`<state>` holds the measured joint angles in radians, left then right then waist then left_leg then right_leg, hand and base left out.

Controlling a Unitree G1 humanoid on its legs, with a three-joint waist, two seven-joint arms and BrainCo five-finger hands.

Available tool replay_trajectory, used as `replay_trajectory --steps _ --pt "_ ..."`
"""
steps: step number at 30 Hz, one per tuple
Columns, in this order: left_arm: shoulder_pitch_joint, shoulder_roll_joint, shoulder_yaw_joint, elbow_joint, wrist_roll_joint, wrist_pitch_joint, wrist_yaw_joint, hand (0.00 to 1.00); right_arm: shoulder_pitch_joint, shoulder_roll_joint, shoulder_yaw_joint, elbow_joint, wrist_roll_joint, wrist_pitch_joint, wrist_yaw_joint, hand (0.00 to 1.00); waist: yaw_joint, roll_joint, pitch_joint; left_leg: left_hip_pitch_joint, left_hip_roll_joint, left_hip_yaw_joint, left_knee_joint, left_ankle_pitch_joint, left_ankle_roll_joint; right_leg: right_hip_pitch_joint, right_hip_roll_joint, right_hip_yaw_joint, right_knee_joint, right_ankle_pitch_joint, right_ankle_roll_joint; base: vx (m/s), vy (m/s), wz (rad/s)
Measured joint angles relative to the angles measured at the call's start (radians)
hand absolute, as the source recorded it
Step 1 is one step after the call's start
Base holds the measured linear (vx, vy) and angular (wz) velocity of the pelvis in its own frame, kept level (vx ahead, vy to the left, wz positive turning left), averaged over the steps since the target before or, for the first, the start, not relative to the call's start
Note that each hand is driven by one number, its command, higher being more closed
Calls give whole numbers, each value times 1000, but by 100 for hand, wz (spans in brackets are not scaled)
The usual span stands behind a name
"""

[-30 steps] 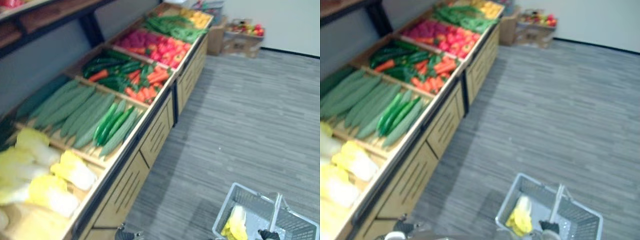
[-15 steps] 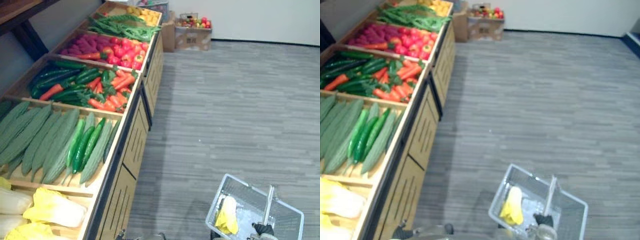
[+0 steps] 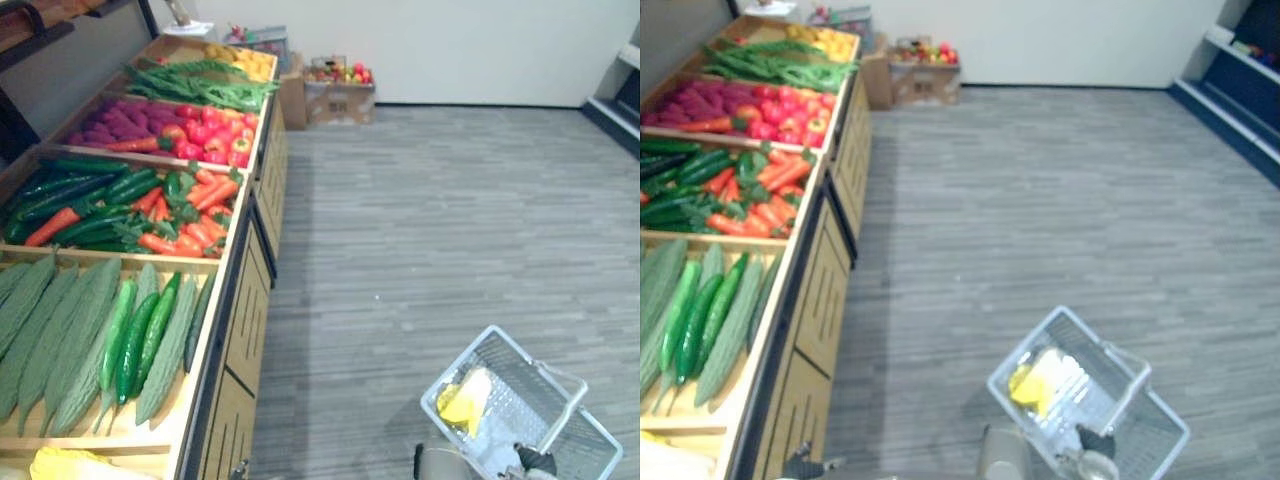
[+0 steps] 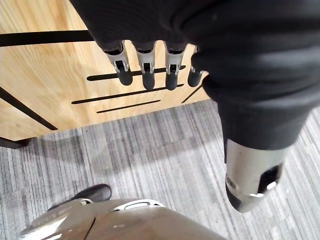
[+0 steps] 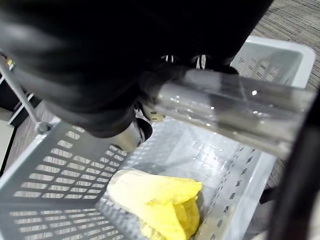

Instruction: Pick vegetable in the basket

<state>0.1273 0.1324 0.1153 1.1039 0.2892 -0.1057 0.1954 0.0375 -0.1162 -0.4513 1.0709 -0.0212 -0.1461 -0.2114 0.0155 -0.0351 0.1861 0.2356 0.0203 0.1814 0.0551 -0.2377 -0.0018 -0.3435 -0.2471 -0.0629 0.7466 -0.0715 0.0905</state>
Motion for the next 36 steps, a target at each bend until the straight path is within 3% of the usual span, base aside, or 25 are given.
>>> replay_trajectory --steps 2,4,5,6,7,8,10,12,13,14,15,17,18,21,23,24,26,28,29,30,31,34,36 --pt "-3 -6 10 1 0 3 0 0 -9 -2 0 1 0 -6 1 100 -3 9 0 -15 27 3 -4 -10 -4 -14 31 -75 -173 1 1 213 -38 -11" --pt "-11 -11 10 1 0 8 0 0 -30 3 -4 8 0 -1 5 100 -14 18 3 -20 62 3 -15 -12 -34 -14 89 -111 -438 44 16 305 -135 0" --pt "-21 -13 21 1 0 8 -1 0 -35 13 -18 8 1 6 5 100 -17 16 4 -14 74 -1 -19 -23 -53 -11 104 -116 -582 101 19 382 -200 13" --pt "-26 -15 36 0 0 8 -1 0 -36 20 -29 8 1 11 4 100 -18 13 6 0 79 -5 -20 -35 -72 -2 108 -115 -642 141 18 466 -268 23" --pt "-28 -25 49 1 0 8 -2 0 -36 19 -49 9 2 17 3 100 -23 20 8 19 99 -12 -23 -48 -86 5 119 -117 -624 219 5 390 -239 29" --pt "-40 -45 59 1 0 6 -3 0 -37 14 -70 9 2 24 1 100 -33 59 3 30 136 -36 -21 -47 -86 -6 148 -133 -567 196 -34 315 -198 23" --pt "-44 -59 63 -1 4 -1 -3 0 -46 14 -94 5 1 23 0 100 -32 80 -1 -2 166 -59 44 -5 -113 -34 159 -153 -482 123 -68 429 -282 10" --pt "-44 -62 78 -8 2 0 -3 0 -43 14 -102 6 1 23 0 100 -37 83 -3 -40 178 -105 144 55 -133 -15 162 -173 -435 67 -86 516 -358 23" --pt "-44 -64 78 -12 -2 0 -3 0 -30 14 -102 9 1 26 -1 100 -38 83 -3 -76 185 -152 257 128 -157 37 162 -195 -433 26 -100 448 -254 35" --pt "-44 -68 78 -14 -2 0 -3 0 -25 13 -102 9 1 28 -1 100 -37 82 -3 -94 185 -172 307 163 -169 60 161 -203 -437 11 -103 531 -283 44" --pt "-44 -61 84 -20 -2 0 -3 0 -13 11 -99 5 1 31 -1 100 -40 82 -3 -141 183 -206 424 255 -181 108 158 -215 -444 -15 -108 347 -179 32" --pt "-43 -62 90 -32 -2 1 -6 0 -2 5 -78 4 1 33 0 100 -34 71 2 -245 193 -223 653 370 -205 184 155 -231 -482 -42 -119 353 -155 31" --pt "-43 -62 91 -41 -2 1 -6 0 -3 -1 -73 4 0 34 1 100 -30 73 3 -309 197 -205 783 325 -218 238 156 -240 -507 -46 -121 437 -191 21" --pt "-43 -69 113 -61 -3 0 -5 0 0 -5 -27 -2 0 38 2 100 -2 67 5 -424 178 -154 873 193 -188 356 154 -250 -585 -57 -113 276 -99 12" --pt "-43 -74 118 -74 -4 0 -5 0 -1 -3 -11 -4 -1 47 4 100 18 68 5 -502 174 -101 835 130 -156 403 152 -263 -605 -73 -100 176 14 15" --pt "-36 -74 124 -75 -5 2 -5 0 -11 5 -8 -7 -6 51 4 100 29 65 6 -528 171 -24 720 105 -130 430 143 -269 -603 -94 -83 171 80 11" --pt "-18 -86 127 -84 -4 1 -4 0 -11 9 9 -27 -22 51 4 100 28 64 5 -510 151 86 482 116 -109 458 127 -279 -599 -127 -60 241 150 15" --pt "-1 -84 126 -76 -1 2 -4 0 5 0 31 -44 -27 49 11 100 26 71 0 -479 137 210 255 175 -77 484 123 -288 -602 -151 -31 304 213 15" --pt "8 -90 126 -70 0 3 -4 0 10 -5 35 -44 -42 50 12 100 27 83 -8 -466 140 275 182 214 -43 496 130 -290 -603 -165 -13 367 269 2" --pt "11 -80 124 -55 2 8 -9 0 7 2 39 -29 -50 54 15 100 34 66 -22 -459 119 312 180 224 61 509 108 -275 -605 -176 0 456 302 -8" --pt "19 -59 119 -38 10 11 -15 0 6 8 47 -24 -60 53 21 100 43 30 -47 -459 85 334 178 192 78 503 80 -265 -611 -177 -3 403 229 -11" --pt "21 -38 116 -25 37 30 -20 0 3 4 45 8 -68 53 22 100 40 -7 -71 -433 -1 309 169 135 110 484 1 -232 -503 -170 5 447 261 33" --pt "27 -33 93 -15 38 31 -20 0 0 -11 23 16 -80 50 20 100 36 0 -81 -374 -45 264 137 101 109 398 -49 -169 -211 -104 96 406 271 68"
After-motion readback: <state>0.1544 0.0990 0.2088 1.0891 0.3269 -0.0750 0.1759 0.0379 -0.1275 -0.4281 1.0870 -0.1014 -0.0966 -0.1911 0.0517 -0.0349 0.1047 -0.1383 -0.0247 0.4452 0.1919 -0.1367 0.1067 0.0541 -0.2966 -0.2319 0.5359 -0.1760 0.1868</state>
